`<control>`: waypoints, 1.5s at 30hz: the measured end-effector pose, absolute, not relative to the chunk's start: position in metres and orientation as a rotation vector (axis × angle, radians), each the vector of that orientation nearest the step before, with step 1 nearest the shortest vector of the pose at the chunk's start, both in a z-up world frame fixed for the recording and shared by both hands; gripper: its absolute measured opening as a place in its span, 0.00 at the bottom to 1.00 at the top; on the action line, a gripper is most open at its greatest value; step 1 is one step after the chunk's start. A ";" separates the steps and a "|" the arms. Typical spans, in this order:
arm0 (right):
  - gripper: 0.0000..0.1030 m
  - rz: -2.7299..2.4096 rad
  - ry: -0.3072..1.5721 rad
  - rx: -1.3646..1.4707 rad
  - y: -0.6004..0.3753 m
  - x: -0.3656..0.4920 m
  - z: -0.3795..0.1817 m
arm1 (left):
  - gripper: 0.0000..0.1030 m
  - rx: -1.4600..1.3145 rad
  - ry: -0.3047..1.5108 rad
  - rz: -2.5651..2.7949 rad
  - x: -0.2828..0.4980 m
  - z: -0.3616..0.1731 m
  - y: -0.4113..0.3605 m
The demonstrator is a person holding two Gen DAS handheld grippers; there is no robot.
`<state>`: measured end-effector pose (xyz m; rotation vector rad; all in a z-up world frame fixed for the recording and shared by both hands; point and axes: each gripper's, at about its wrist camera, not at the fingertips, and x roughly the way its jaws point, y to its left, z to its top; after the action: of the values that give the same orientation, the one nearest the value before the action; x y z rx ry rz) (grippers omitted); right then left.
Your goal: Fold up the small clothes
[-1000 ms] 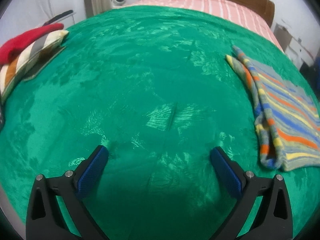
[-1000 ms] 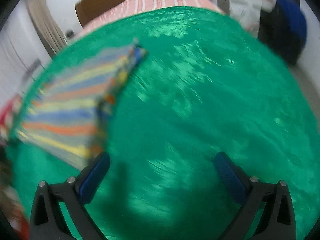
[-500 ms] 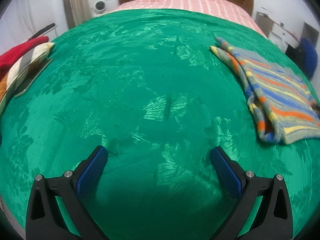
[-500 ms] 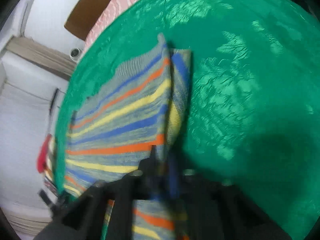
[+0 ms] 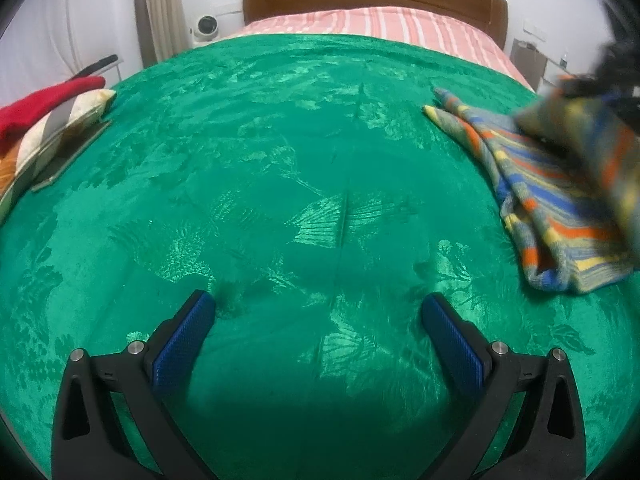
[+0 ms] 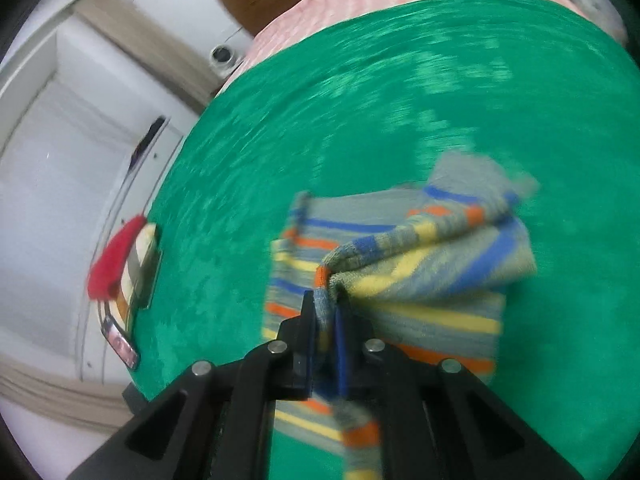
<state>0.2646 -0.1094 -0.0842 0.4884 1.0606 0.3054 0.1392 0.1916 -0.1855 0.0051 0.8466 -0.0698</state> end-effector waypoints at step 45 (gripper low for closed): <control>0.52 0.518 1.061 -0.038 -0.075 0.102 -0.147 | 1.00 -0.177 0.931 -0.266 0.161 -0.132 0.197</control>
<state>0.1015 -0.0745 -0.1466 -0.0378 1.0612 0.5184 0.1607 0.1966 -0.1321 -0.1773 0.9315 -0.2656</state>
